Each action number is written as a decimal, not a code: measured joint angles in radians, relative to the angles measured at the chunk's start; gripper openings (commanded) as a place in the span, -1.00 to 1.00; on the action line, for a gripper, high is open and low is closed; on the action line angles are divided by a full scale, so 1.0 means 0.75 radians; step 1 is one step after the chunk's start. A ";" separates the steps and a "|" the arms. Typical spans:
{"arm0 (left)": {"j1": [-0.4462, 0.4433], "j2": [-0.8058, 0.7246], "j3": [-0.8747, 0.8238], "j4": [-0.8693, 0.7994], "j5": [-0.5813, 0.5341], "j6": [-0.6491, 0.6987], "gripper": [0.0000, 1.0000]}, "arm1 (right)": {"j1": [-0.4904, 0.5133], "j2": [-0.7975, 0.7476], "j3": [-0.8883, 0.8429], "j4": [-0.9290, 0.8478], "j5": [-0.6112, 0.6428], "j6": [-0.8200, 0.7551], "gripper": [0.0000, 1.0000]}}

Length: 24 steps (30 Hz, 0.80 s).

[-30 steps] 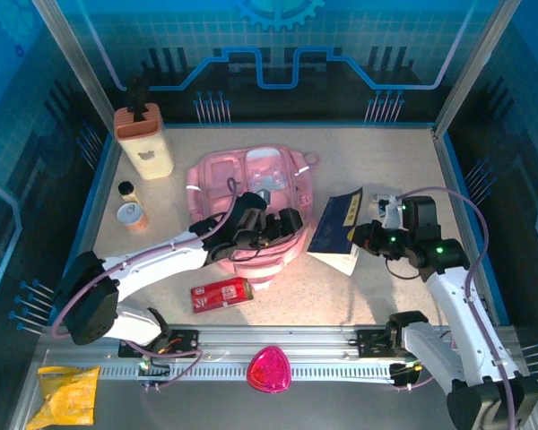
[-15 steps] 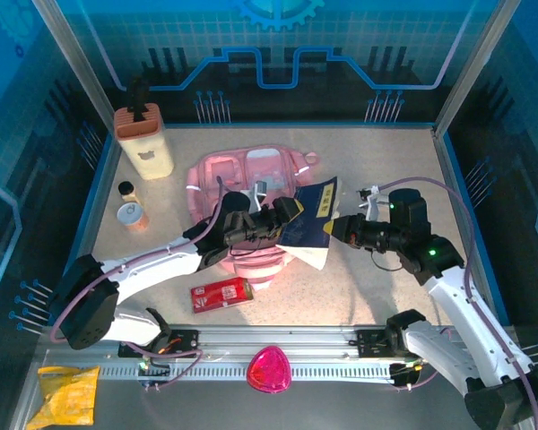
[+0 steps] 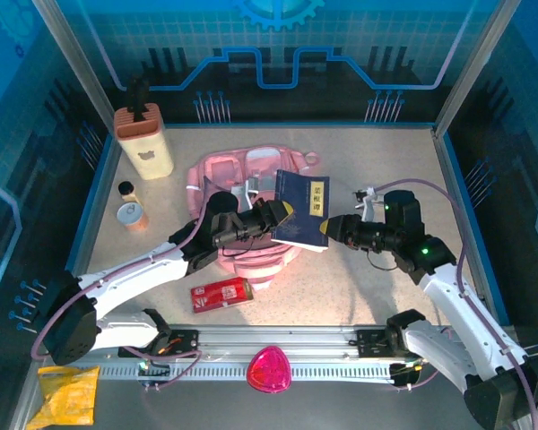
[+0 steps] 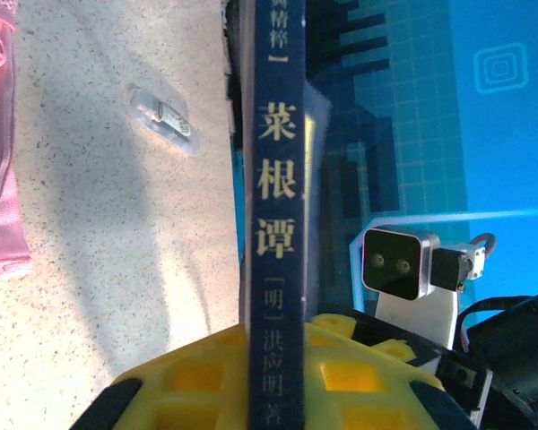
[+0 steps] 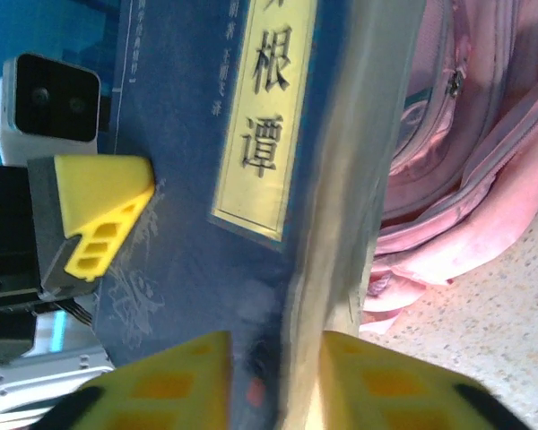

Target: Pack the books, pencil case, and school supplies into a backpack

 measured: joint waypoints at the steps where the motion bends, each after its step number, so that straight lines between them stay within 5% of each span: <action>1: 0.000 0.000 0.004 -0.011 0.000 0.001 -1.00 | 0.000 -0.003 -0.006 -0.001 -0.001 0.000 0.28; 6: -0.004 0.000 0.048 -0.024 -0.001 0.001 -1.00 | -0.003 -0.005 -0.037 0.004 -0.019 0.031 0.85; 11: -0.020 0.001 0.091 0.011 -0.011 0.003 -1.00 | 0.016 0.044 -0.068 0.109 -0.081 0.112 0.93; 16: -0.020 0.004 0.118 -0.028 -0.052 0.043 -1.00 | 0.044 0.044 -0.112 0.362 -0.178 0.269 0.68; 24: -0.019 0.001 0.118 -0.107 -0.112 0.089 -1.00 | 0.042 -0.008 -0.123 0.507 -0.210 0.377 -0.10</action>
